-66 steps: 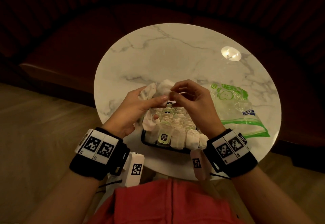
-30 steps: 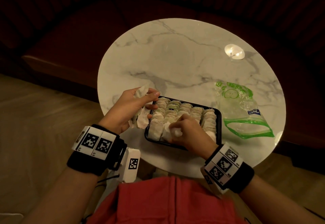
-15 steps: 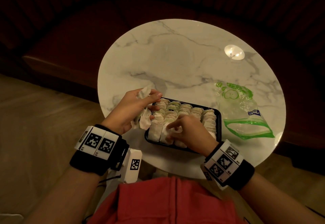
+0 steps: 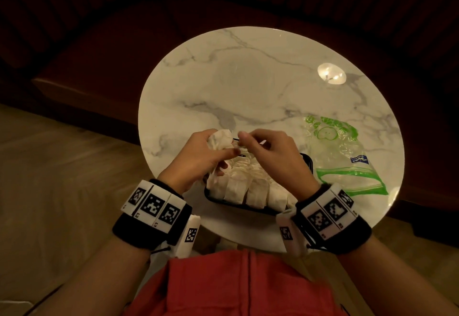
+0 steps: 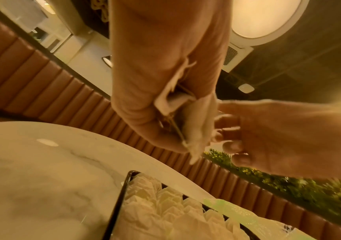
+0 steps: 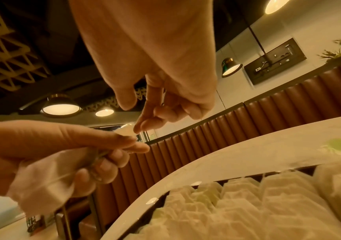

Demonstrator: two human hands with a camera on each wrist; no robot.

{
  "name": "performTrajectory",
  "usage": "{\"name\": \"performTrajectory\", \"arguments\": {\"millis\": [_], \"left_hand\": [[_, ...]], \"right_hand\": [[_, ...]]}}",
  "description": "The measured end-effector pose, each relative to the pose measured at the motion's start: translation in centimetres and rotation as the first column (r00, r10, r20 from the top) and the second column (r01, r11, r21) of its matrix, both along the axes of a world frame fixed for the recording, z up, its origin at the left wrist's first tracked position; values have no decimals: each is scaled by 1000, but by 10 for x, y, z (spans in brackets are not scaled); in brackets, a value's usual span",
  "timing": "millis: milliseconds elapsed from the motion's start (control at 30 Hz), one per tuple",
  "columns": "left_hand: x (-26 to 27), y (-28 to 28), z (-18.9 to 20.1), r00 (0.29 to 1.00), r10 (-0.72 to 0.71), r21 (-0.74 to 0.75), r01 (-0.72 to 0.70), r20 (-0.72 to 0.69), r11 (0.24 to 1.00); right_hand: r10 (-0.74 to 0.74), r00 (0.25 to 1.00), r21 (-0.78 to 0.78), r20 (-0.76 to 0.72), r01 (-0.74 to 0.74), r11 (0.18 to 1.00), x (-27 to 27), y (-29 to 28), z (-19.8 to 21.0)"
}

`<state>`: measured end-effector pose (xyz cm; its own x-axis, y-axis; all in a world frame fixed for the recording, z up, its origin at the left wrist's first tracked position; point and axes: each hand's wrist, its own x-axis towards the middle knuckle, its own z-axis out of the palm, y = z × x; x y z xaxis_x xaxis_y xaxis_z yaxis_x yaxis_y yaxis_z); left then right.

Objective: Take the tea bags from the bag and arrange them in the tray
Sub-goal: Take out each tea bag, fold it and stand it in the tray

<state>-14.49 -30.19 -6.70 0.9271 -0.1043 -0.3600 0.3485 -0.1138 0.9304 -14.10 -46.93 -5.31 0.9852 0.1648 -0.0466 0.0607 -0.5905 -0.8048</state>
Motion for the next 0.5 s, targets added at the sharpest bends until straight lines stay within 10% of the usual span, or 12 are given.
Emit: {"name": "performTrajectory", "arguments": {"millis": [500], "left_hand": [[-2, 8, 2, 999, 24, -130, -18, 44, 991]], "right_hand": [[13, 992, 394, -128, 39, 918, 15, -8, 6]]}}
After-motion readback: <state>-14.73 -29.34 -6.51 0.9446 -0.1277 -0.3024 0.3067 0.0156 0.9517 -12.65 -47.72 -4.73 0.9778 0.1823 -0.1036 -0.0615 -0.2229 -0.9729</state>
